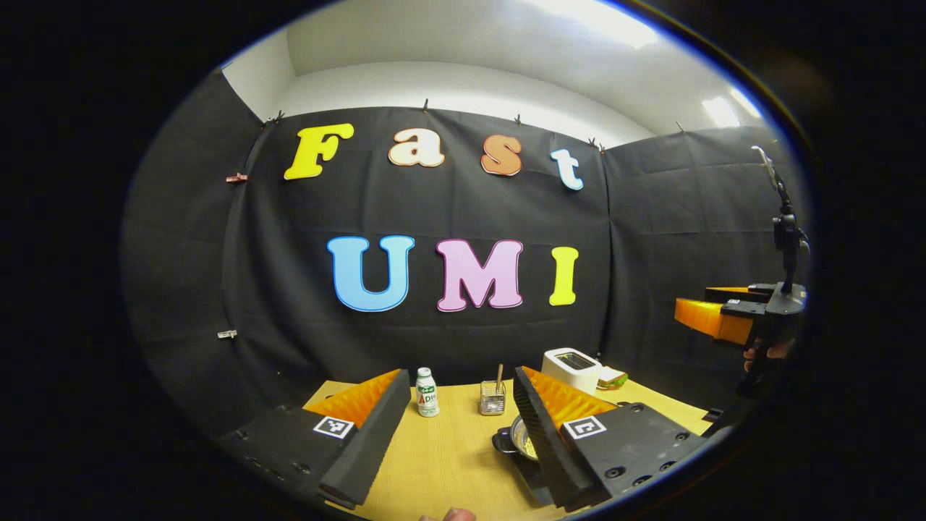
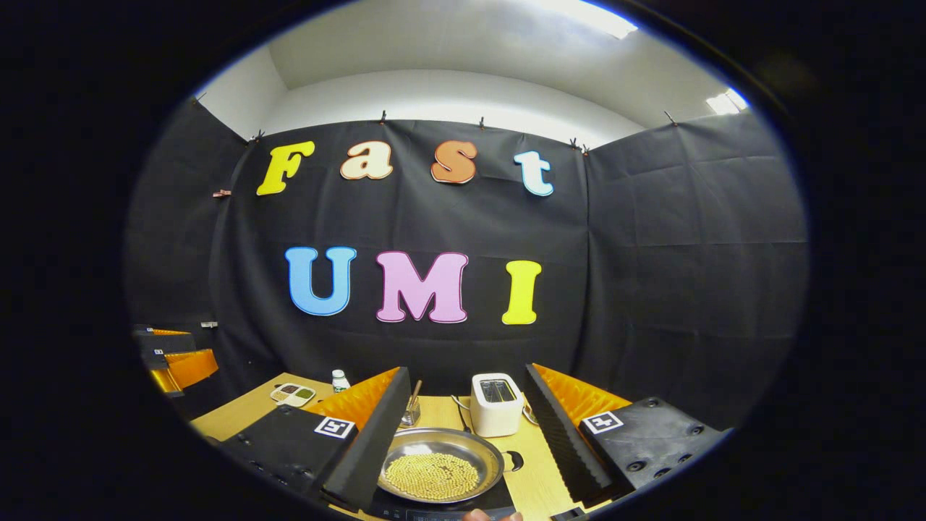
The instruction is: First push the handle of the pot to place it horizontally, then grasp the pot with both hands and set it on the induction cooktop.
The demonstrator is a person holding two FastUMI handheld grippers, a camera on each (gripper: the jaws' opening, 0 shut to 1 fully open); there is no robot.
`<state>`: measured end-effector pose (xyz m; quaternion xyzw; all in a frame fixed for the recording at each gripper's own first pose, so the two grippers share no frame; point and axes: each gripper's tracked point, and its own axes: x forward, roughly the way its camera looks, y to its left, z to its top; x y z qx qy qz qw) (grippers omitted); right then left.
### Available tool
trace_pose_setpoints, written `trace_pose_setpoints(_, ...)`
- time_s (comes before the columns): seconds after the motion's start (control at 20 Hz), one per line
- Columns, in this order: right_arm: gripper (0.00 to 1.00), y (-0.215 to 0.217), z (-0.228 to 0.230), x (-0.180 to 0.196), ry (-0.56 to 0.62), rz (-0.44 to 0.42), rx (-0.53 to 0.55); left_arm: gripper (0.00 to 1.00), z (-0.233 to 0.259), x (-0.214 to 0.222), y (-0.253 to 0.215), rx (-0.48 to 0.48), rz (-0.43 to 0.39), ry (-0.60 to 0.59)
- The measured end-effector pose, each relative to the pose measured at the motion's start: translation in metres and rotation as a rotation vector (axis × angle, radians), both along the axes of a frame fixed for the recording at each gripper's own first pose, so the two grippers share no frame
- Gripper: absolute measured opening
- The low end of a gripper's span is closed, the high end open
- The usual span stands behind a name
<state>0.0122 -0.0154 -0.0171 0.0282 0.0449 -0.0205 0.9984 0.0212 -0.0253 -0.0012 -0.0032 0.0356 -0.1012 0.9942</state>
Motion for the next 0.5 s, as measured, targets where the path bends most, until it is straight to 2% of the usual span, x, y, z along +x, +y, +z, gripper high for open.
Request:
trace_pose_setpoints(0.05, 0.98, -0.0004, -0.0008, -0.001, 0.003, 0.002, -0.004, 0.85, -0.0001, -0.0003, -0.0009, 0.0, 0.0, 0.001)
trace_pose_setpoints(0.1, 0.98, -0.0014, -0.0027, -0.0007, 0.008, 0.003, -0.005, 0.89, 0.0, 0.0001, -0.0015, -0.001, 0.001, 0.002)
trace_pose_setpoints(0.5, 0.98, -0.0028, -0.0083, -0.0019, 0.037, 0.019, -0.002, 0.89, -0.0026, -0.0001, 0.0013, -0.006, 0.02, 0.012)
